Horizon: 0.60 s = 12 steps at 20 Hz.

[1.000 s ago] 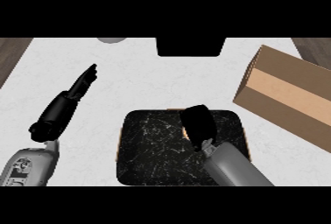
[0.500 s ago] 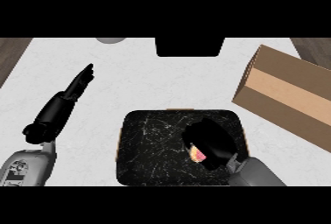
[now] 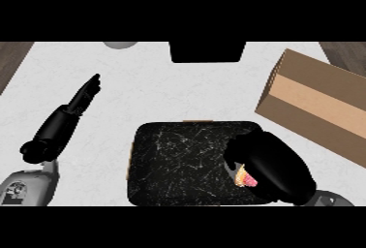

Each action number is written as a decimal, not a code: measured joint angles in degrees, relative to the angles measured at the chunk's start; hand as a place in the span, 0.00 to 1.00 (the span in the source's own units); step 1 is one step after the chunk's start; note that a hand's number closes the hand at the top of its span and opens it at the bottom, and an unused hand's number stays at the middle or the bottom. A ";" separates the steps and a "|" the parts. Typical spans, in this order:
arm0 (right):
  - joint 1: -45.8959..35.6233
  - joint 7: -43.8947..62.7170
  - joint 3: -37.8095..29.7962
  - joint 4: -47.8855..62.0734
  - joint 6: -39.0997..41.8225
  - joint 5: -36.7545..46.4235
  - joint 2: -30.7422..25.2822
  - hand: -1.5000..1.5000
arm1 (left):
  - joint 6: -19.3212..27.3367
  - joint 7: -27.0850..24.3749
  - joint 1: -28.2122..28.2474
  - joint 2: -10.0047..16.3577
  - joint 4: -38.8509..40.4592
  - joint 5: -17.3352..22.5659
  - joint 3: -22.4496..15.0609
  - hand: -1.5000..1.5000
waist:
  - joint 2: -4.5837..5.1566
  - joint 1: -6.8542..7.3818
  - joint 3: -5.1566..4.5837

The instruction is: Pick the cupcake from the tray and place it in the cardboard box

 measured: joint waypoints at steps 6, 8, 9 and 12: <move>-0.30 8.44 -12.47 -6.70 1.49 -7.45 2.73 1.00 | -0.10 -0.22 0.33 -0.05 -0.70 -0.27 0.17 0.50 | 0.08 -0.04 -0.01; -0.98 11.02 -16.84 -7.07 1.67 -9.54 3.38 1.00 | -0.04 -0.41 -0.47 -0.22 0.58 -0.40 0.40 0.50 | 0.16 -0.05 0.00; -1.10 11.93 -19.01 -7.20 1.87 -10.55 3.33 1.00 | -0.30 -0.57 -0.74 -0.23 0.91 -0.30 0.44 0.50 | 0.18 0.00 -0.01; -4.46 14.59 -25.84 -4.69 3.10 -13.64 2.77 1.00 | -0.69 -1.23 -0.73 -0.30 1.40 -0.52 0.39 0.50 | 0.26 0.41 0.00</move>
